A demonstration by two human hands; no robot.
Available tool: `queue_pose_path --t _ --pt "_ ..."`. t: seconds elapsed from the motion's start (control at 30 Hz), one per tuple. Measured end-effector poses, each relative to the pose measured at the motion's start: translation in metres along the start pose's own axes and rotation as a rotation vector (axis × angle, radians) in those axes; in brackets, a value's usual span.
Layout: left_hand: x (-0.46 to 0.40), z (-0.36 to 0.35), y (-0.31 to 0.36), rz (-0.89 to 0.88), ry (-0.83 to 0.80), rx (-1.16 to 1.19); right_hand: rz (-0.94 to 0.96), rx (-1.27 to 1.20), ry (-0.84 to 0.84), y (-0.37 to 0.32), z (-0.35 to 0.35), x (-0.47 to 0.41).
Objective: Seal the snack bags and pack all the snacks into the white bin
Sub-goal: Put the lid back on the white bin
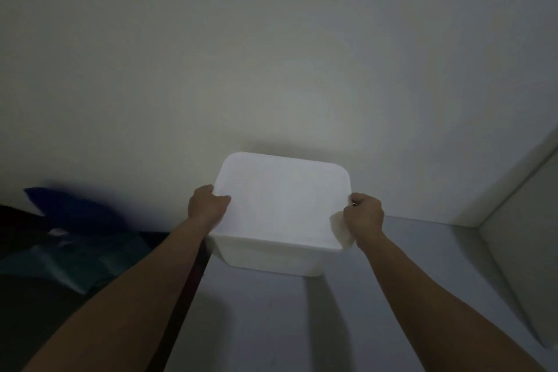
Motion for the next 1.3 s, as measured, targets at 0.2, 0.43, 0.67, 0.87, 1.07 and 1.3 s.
queue_pose_path --t 0.2,0.43,0.67,0.87,1.07,1.3 --pt "-0.018 -0.010 0.007 -0.027 0.061 -0.098 -0.027 0.030 -0.049 0.008 -0.025 -0.018" --pt "-0.036 -0.010 -0.002 -0.010 0.012 -0.003 -0.047 -0.075 -0.073 0.016 -0.036 -0.019" --pt "-0.042 -0.014 -0.007 0.001 -0.071 0.084 -0.097 -0.091 -0.115 0.027 -0.040 -0.016" --pt "-0.030 -0.015 -0.017 0.061 -0.112 0.200 -0.088 -0.086 -0.099 0.037 -0.033 -0.015" --pt "-0.013 -0.032 -0.021 0.065 -0.253 0.333 -0.118 -0.051 -0.032 0.056 -0.008 -0.014" --pt "-0.004 -0.033 -0.030 0.055 -0.236 0.385 -0.113 -0.047 -0.061 0.056 0.003 -0.015"
Point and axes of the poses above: each hand's wrist, its own x-axis away from the middle knuckle, its own z-axis out of the back of the hand, y = z × x, the point moved 4 cm from there along -x, towards the middle knuckle, and after that the axes turned 4 degrees about x, right-handed, at the moved point
